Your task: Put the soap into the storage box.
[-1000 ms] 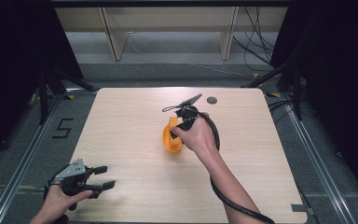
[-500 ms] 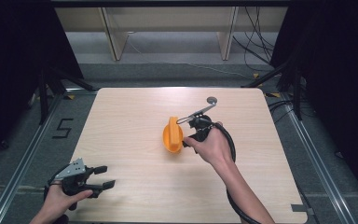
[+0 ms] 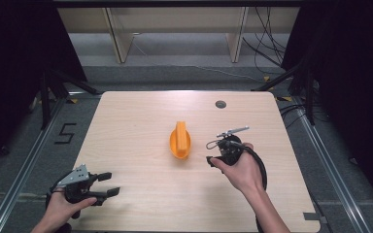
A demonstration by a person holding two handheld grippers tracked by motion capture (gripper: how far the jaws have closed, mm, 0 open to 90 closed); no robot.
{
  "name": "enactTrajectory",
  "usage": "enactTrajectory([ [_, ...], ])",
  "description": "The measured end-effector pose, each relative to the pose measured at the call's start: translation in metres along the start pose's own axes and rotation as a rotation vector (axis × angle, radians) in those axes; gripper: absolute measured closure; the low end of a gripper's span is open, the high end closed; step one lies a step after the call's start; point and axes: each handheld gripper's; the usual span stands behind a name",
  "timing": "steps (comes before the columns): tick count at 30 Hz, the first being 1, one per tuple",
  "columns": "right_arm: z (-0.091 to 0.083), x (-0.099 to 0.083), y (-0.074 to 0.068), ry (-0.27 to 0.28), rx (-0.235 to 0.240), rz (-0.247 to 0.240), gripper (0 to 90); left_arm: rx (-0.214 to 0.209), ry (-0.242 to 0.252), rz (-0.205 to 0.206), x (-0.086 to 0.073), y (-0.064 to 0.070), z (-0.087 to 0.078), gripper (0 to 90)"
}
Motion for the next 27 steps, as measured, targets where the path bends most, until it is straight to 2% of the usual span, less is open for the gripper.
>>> enactTrajectory([
  [1,0.000,0.000,0.000,0.000,0.000,0.000,41.4,0.000,0.000,0.000,0.000,0.000,0.000,26.6],
  [2,0.003,-0.007,0.004,0.014,-0.007,-0.012,41.6,0.006,-0.005,0.029,0.000,-0.001,-0.001,26.6],
  [3,0.003,-0.007,0.004,0.014,-0.007,-0.012,41.6,0.006,-0.005,0.029,0.000,-0.001,-0.001,26.6],
  [4,0.007,-0.014,0.008,0.042,-0.024,-0.032,41.7,0.007,0.002,0.014,0.000,-0.001,-0.001,26.6],
  [5,0.008,-0.018,0.008,0.029,-0.023,-0.031,41.7,0.007,0.002,0.023,0.000,-0.001,-0.001,26.6],
  [6,0.009,-0.022,0.009,0.041,-0.013,-0.041,41.7,0.007,0.001,0.022,0.000,-0.001,-0.001,26.6],
  [7,0.010,-0.026,0.009,0.041,-0.005,-0.026,41.7,0.007,0.000,0.023,0.000,-0.002,-0.001,26.6],
  [10,0.016,-0.037,0.017,0.080,-0.037,-0.098,42.4,0.008,-0.001,0.022,0.000,-0.001,0.000,26.6],
  [11,0.017,-0.042,0.017,0.078,-0.045,-0.083,42.9,0.008,-0.001,0.022,0.000,-0.001,0.000,26.6],
  [13,0.020,-0.050,0.020,0.093,-0.050,-0.094,44.3,0.009,-0.002,0.021,0.000,-0.001,-0.001,26.6],
  [16,0.026,-0.065,0.025,0.150,-0.040,-0.104,49.2,0.013,-0.005,0.022,0.000,-0.002,-0.001,26.6],
  [17,0.028,-0.069,0.028,0.196,-0.041,-0.099,52.5,0.012,-0.003,0.021,0.000,-0.001,0.000,26.6],
  [18,0.029,-0.074,0.030,0.215,-0.052,-0.110,53.1,0.004,0.002,-0.002,0.000,0.000,0.000,26.6],
  [19,0.029,-0.077,0.031,0.203,-0.057,-0.124,54.2,0.006,-0.004,0.014,0.000,0.000,0.000,26.6],
  [21,0.029,-0.080,0.032,0.215,-0.049,-0.108,56.2,0.007,-0.004,0.030,0.000,-0.001,0.000,26.6],
  [22,0.032,-0.085,0.035,0.258,-0.015,-0.071,59.2,0.004,0.006,0.030,0.001,-0.001,-0.001,26.6],
  [23,0.032,-0.087,0.033,0.241,0.028,-0.023,59.5,0.004,0.008,0.032,0.001,0.000,-0.001,26.6],
  [24,0.033,-0.087,0.038,0.261,0.000,-0.062,61.5,0.003,0.006,0.033,0.001,0.000,-0.001,26.6],
  [26,0.033,-0.087,0.038,0.256,0.030,-0.036,63.1,-0.003,0.007,0.033,0.001,0.000,0.000,26.6],
  [27,0.033,-0.087,0.038,0.257,0.020,-0.041,65.7,-0.003,0.007,0.033,0.001,0.000,0.000,26.6],
])
Point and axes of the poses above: each handheld gripper's, and its own axes: z roughly forward along the jaws, x roughly out of its top, y roughly to its right, and after that the axes turned 12 degrees about -y, right-handed
